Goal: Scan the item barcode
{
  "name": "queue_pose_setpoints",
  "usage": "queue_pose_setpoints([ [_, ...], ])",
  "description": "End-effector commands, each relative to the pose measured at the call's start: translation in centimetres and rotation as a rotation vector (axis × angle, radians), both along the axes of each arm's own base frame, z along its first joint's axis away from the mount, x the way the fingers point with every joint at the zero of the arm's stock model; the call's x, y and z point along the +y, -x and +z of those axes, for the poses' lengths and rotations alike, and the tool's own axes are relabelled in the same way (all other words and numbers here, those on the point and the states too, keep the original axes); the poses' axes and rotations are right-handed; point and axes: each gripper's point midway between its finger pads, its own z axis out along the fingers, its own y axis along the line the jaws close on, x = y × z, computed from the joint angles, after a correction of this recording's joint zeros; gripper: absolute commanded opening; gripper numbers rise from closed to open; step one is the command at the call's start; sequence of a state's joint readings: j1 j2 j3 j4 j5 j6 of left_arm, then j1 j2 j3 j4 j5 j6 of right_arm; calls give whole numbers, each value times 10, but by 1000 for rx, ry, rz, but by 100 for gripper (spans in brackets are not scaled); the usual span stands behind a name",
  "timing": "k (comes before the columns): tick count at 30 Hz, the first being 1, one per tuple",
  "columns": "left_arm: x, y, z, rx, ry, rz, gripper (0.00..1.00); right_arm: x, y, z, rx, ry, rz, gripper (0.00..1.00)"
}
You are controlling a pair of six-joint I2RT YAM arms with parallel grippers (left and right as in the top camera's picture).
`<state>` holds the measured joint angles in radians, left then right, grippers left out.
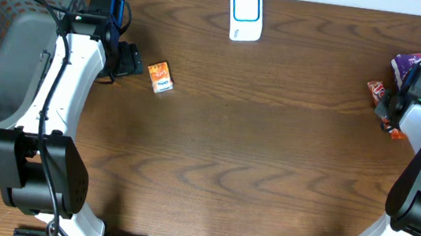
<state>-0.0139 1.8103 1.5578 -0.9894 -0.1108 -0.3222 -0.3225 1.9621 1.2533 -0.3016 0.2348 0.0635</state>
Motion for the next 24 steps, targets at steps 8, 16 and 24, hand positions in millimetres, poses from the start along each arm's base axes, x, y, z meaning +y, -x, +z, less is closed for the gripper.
queue_pose_setpoints([
  [8,3,1,-3,9,-2,21,98,69,-34,13,-59,-191,226,9],
  [16,3,1,-3,9,-2,21,98,51,-11,-15,10,-190,80,6],
  [24,3,1,-3,10,-2,21,98,48,-5,-40,48,-219,56,5],
])
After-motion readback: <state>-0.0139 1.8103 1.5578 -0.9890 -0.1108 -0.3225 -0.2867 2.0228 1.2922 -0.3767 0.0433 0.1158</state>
